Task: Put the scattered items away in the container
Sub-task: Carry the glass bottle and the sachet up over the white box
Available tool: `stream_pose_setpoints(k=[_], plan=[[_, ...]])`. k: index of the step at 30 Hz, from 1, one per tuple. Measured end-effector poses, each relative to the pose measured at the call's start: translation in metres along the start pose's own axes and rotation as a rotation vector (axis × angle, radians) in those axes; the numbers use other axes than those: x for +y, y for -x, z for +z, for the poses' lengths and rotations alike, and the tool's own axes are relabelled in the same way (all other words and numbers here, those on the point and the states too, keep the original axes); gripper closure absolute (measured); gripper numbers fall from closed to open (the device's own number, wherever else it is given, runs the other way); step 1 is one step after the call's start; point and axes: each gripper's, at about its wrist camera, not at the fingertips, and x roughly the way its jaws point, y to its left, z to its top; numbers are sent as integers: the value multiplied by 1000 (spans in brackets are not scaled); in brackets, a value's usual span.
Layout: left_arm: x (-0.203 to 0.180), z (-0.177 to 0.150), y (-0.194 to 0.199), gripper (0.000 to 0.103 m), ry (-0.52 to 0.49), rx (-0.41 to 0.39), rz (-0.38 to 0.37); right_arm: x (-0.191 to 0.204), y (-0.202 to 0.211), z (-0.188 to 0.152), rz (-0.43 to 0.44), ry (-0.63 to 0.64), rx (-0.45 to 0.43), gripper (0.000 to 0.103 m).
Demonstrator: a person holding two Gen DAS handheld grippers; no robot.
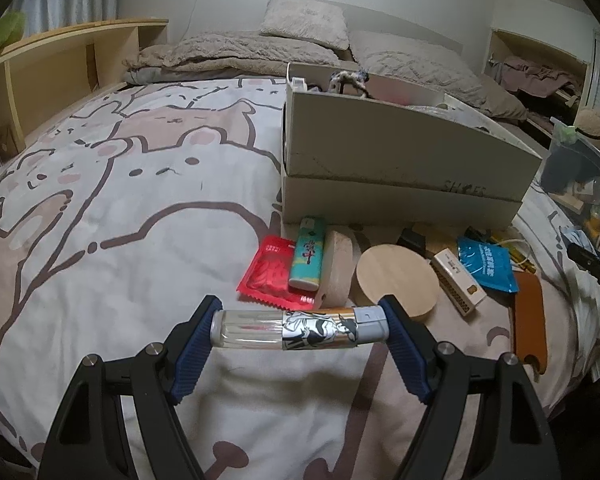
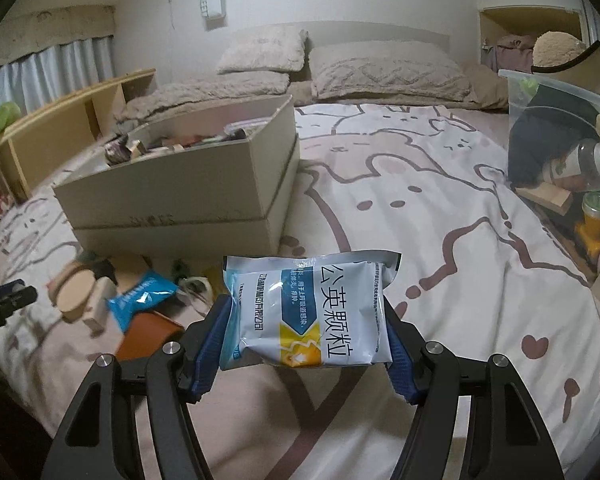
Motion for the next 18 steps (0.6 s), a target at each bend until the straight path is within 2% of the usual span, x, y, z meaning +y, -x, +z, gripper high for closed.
stream_pose_setpoints(k=[5, 11, 18], plan=[[-1, 8, 9, 23, -8, -25, -2, 6, 18, 9, 43, -4, -35, 33], [-4, 32, 27, 23, -28, -100, -6, 15, 38, 30, 79, 10, -93, 33], [-12, 57, 45, 23, -56, -166, -12, 34, 55, 52, 79, 86, -166, 33]])
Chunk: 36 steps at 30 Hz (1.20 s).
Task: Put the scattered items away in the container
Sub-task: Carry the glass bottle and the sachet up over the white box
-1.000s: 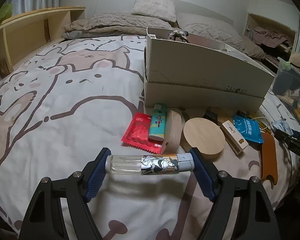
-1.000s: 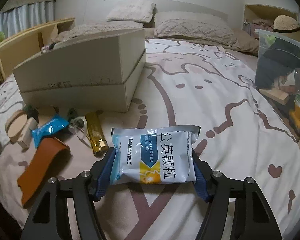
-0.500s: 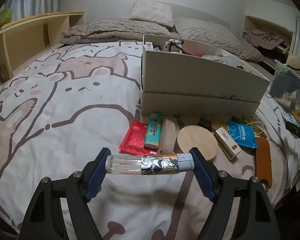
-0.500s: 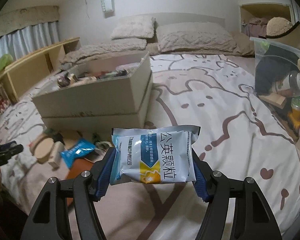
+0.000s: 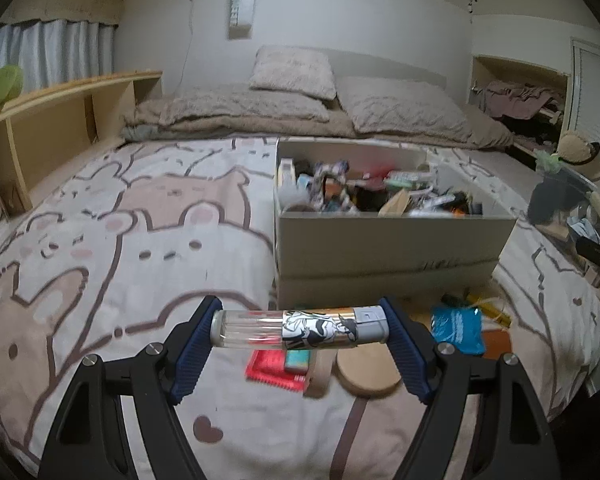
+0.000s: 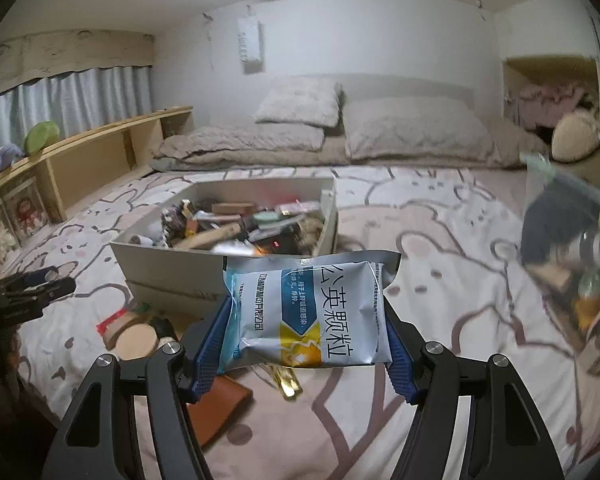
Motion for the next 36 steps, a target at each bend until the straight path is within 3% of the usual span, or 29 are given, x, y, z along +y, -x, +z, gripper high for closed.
stream_pose_setpoints(k=[10, 19, 36], plan=[[-24, 47, 22, 23, -45, -76, -35, 9, 21, 37, 49, 25, -79, 33], [-39, 105, 33, 23, -62, -121, -70, 9, 29, 84, 91, 50, -88, 33], [-47, 205, -5, 23, -33, -132, -44, 18, -13, 178, 127, 93, -47, 33]])
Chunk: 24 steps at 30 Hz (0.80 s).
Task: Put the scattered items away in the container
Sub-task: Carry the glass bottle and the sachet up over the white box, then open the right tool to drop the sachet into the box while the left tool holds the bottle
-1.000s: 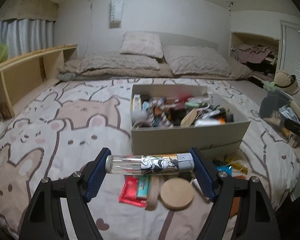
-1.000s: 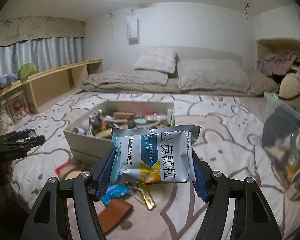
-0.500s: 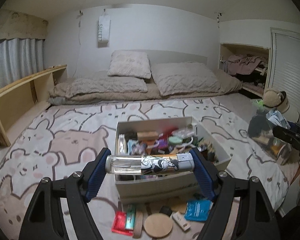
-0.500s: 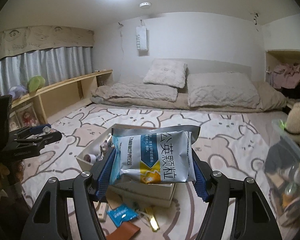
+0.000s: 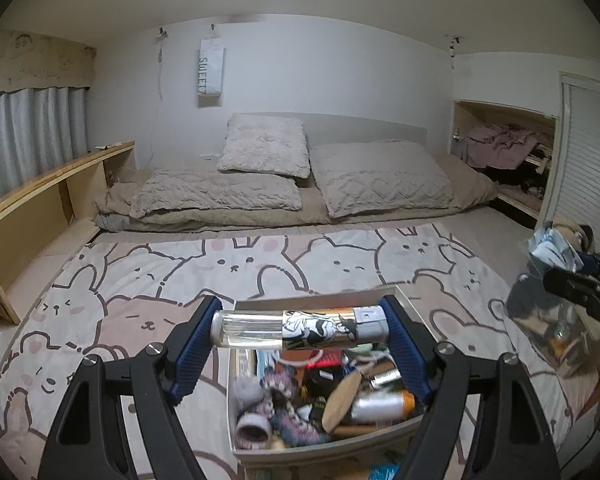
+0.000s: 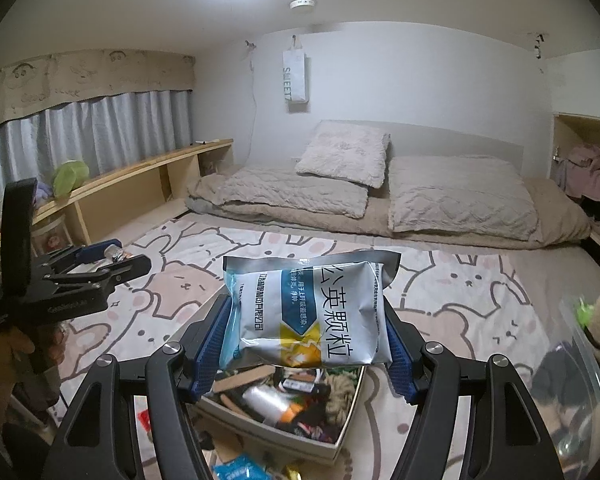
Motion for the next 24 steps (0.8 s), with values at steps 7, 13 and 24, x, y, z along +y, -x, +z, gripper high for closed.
stream_pose_setpoints(k=[7, 13, 24], plan=[[-1, 18, -30, 23, -5, 9, 28, 0, -32, 14, 7, -26, 21, 33], [1, 24, -52, 23, 12, 24, 36, -2, -68, 16, 11, -58, 56, 33], [10, 16, -95, 23, 109, 102, 43, -11, -137, -13, 46, -165, 164, 33]])
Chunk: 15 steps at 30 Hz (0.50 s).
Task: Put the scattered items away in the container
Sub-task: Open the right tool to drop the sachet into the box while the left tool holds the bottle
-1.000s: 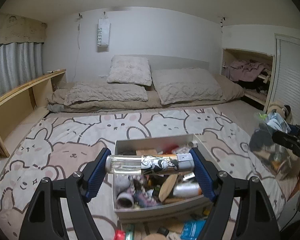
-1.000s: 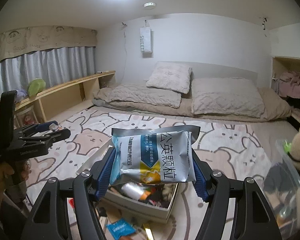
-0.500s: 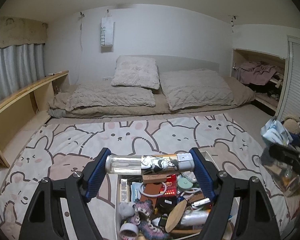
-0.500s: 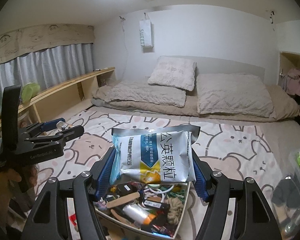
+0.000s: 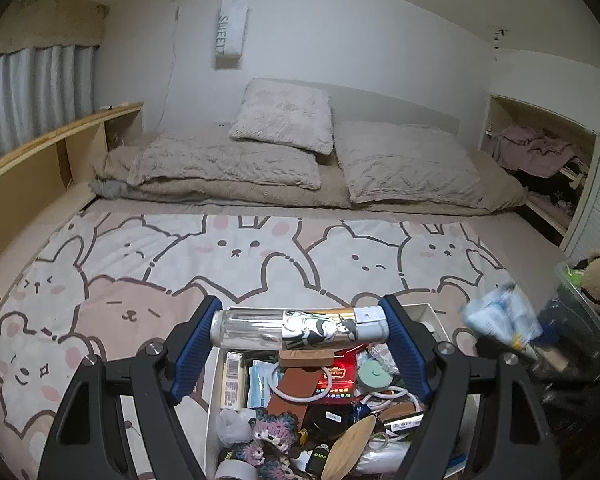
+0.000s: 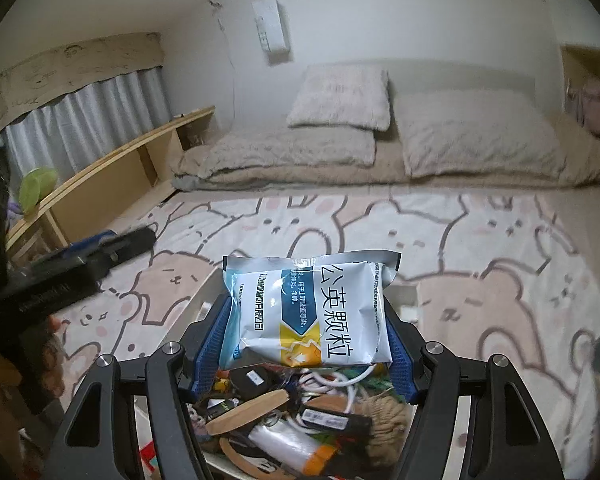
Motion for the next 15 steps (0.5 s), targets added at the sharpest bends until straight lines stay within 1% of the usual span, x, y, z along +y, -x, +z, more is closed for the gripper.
stream_pose_setpoints(k=[5, 10, 15], plan=[[4, -1, -3, 23, 25, 9, 11, -2, -29, -16, 43, -57, 63, 33], [6, -5, -13, 23, 47, 37, 18, 3, -50, -29, 73, -76, 113, 33], [1, -11, -24, 23, 48, 68, 25, 3, -68, -40, 99, -85, 162, 33]])
